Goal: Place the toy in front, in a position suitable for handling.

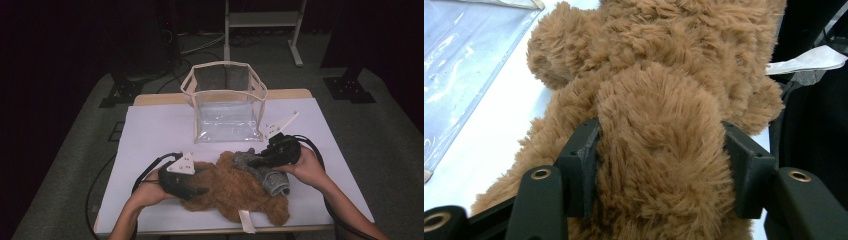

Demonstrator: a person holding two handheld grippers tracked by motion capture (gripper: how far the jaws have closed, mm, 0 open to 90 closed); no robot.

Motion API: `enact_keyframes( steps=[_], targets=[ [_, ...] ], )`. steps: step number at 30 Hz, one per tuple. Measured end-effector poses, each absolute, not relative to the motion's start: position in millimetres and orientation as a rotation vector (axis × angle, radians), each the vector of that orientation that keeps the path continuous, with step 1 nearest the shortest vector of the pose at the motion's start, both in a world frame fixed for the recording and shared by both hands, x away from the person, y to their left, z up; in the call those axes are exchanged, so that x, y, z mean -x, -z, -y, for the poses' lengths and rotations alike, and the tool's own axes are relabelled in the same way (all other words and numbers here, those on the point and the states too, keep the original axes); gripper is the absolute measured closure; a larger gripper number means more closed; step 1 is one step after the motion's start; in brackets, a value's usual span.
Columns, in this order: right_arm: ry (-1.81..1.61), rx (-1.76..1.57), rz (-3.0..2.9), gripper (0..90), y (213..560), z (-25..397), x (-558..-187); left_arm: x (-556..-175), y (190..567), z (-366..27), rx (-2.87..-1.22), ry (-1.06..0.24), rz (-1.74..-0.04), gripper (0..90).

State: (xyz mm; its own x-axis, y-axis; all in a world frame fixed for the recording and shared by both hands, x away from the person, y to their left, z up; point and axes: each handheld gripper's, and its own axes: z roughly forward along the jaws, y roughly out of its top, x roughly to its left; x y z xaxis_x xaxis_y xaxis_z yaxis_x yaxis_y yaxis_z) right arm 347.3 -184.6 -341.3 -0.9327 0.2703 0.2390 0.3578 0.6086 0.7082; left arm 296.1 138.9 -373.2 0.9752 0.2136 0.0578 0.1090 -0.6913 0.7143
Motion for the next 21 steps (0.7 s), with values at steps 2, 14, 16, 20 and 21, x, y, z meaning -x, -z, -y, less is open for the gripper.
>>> enact_keyframes(
  steps=[2,14,16,20,21],
  targets=[
    [1.245,0.531,2.717,79.3,342,187,-347,-297,372,-138,-2.34,-0.173,-0.225,36.6],
    [1.274,0.493,2.7,79.2,346,164,-351,-307,367,-118,-2.38,-0.131,-0.233,39.0],
    [1.287,0.513,2.699,79.2,345,172,-351,-308,367,-120,-2.38,-0.118,-0.24,41.0],
    [1.308,0.573,2.691,79.2,346,196,-349,-305,368,-124,-2.387,-0.124,-0.241,41.9],
    [1.335,0.611,2.656,79.2,348,211,-345,-304,368,-125,-2.386,-0.127,-0.243,41.8]
  ],
)
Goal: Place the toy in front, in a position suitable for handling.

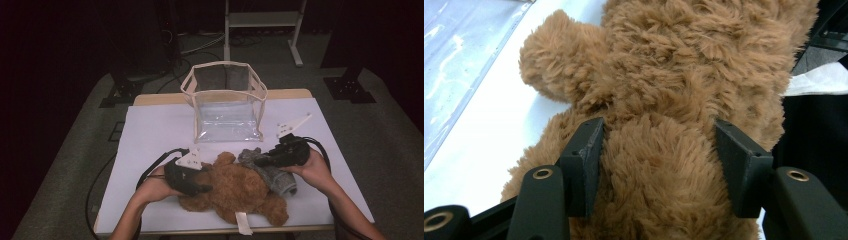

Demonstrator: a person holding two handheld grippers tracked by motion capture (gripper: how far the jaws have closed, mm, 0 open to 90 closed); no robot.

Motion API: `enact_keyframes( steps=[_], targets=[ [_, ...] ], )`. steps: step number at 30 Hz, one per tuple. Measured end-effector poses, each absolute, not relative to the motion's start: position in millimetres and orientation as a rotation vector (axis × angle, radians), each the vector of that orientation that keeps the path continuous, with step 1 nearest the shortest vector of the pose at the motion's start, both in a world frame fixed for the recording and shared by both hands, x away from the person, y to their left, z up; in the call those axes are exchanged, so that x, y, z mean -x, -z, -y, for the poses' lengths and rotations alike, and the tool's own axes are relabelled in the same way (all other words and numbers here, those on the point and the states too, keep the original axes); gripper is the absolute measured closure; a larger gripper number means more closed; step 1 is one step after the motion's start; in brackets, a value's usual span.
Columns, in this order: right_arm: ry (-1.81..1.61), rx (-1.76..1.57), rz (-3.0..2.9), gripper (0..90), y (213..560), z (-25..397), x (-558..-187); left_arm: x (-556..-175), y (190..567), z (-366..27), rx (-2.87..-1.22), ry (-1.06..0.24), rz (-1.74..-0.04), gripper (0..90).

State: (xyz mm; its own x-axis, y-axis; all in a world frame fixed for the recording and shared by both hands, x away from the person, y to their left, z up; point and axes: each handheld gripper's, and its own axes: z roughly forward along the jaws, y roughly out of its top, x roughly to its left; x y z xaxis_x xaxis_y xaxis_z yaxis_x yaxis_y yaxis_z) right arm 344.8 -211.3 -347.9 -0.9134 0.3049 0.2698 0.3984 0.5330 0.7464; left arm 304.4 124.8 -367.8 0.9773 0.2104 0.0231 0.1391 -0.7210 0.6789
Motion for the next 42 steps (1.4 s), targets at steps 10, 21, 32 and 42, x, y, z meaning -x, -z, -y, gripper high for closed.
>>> enact_keyframes(
  steps=[10,21,32,42],
  targets=[
    [1.351,0.605,2.618,79.1,363,211,-334,-303,356,-113,-2.386,-0.121,-0.245,30.6],
    [1.327,0.641,2.622,79.1,366,229,-331,-302,364,-114,-2.406,-0.086,-0.251,43.8],
    [1.35,0.648,2.653,79.1,357,242,-320,-309,365,-112,-2.41,-0.12,-0.254,43.3],
    [1.252,0.667,2.579,79.1,392,239,-312,-310,368,-118,-2.385,-0.123,-0.339,43.3]
  ],
)
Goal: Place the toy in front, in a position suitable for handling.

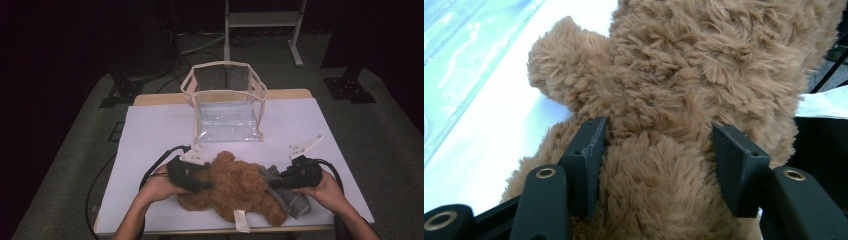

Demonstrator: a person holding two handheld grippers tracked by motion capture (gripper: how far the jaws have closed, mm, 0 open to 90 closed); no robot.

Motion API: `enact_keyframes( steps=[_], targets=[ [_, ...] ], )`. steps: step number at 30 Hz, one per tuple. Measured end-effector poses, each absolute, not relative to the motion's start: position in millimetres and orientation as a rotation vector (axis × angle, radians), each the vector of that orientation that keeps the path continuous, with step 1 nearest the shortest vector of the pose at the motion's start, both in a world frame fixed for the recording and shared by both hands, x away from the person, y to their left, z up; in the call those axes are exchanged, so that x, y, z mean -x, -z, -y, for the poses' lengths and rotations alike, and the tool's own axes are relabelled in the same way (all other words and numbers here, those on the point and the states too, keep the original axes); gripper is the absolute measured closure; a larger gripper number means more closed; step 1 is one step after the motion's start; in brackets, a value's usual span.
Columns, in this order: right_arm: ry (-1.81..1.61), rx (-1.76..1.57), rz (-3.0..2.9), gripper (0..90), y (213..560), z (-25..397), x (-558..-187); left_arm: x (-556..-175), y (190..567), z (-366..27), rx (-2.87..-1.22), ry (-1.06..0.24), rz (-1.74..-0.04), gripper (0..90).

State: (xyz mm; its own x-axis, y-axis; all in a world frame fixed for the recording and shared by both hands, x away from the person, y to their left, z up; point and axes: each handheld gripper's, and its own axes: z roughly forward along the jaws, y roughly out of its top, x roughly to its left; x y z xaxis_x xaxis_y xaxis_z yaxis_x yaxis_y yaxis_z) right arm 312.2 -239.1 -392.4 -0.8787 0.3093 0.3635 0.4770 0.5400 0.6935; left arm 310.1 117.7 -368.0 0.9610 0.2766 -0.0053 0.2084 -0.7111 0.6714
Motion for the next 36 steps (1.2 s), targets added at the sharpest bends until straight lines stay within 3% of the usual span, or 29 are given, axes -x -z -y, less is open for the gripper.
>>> enact_keyframes(
  steps=[9,18,23,24,30,36],
  targets=[
    [1.279,0.695,2.602,79.2,394,217,-334,-301,370,-132,-2.383,-0.111,-0.274,46.5],
    [1.365,0.591,2.63,79.3,367,184,-348,-287,370,-144,-2.395,-0.097,-0.237,45.8],
    [1.375,0.537,2.631,79.3,363,181,-339,-289,360,-131,-2.42,-0.113,-0.252,28.3],
    [1.372,0.534,2.628,79.2,365,181,-338,-289,359,-128,-2.42,-0.106,-0.248,28.2],
    [1.319,0.593,2.591,79.3,390,200,-335,-288,367,-120,-2.478,-0.087,-0.198,41.4],
    [1.32,0.699,2.623,79.2,389,221,-338,-286,367,-123,-2.486,-0.077,-0.189,43.6]
  ],
)
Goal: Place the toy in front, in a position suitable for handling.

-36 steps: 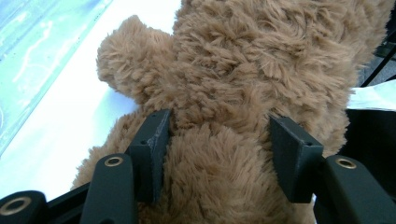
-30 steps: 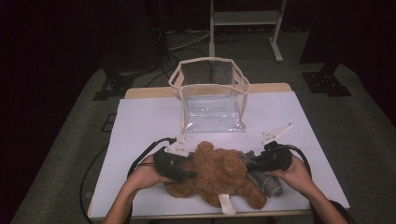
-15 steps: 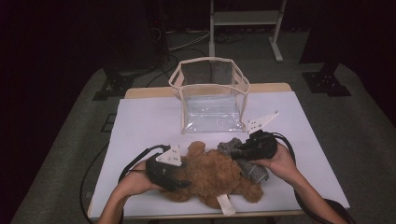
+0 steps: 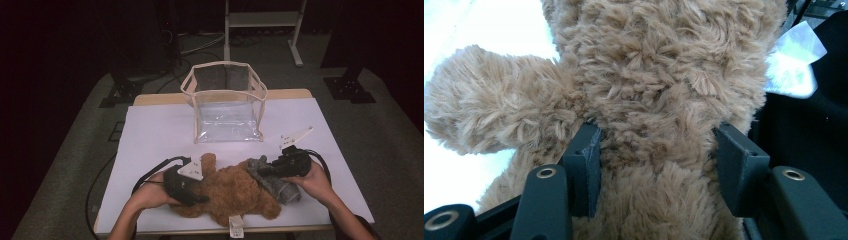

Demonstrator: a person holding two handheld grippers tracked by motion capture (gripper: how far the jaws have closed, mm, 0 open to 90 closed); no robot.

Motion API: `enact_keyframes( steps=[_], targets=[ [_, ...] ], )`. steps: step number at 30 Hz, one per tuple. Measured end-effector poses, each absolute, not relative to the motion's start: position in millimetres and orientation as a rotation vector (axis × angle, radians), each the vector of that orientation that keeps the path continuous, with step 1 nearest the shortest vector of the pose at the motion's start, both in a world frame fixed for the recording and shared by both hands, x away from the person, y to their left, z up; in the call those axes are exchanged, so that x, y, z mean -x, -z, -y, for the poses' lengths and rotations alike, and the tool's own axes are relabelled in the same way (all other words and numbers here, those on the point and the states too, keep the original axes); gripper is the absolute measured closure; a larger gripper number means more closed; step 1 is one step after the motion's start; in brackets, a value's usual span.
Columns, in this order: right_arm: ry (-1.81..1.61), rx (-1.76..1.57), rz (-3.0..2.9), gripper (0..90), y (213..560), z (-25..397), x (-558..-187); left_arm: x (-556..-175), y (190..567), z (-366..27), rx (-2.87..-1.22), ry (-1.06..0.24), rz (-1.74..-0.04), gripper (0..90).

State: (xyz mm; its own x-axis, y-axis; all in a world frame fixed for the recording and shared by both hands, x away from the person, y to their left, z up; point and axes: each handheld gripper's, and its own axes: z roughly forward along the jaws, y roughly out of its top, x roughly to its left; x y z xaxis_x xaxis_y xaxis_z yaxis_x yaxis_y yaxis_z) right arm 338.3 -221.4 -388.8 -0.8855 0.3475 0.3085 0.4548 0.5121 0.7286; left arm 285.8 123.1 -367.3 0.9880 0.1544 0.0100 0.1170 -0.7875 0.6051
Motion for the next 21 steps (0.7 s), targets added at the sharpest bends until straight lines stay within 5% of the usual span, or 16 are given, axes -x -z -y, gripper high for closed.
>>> enact_keyframes(
  steps=[12,21],
  targets=[
    [1.338,0.563,2.689,79.0,370,173,-347,-286,369,-125,-2.464,-0.07,-0.179,43.3],
    [1.283,0.768,2.705,79.0,385,224,-354,-282,373,-121,-2.45,-0.071,-0.168,43.2]
  ],
)
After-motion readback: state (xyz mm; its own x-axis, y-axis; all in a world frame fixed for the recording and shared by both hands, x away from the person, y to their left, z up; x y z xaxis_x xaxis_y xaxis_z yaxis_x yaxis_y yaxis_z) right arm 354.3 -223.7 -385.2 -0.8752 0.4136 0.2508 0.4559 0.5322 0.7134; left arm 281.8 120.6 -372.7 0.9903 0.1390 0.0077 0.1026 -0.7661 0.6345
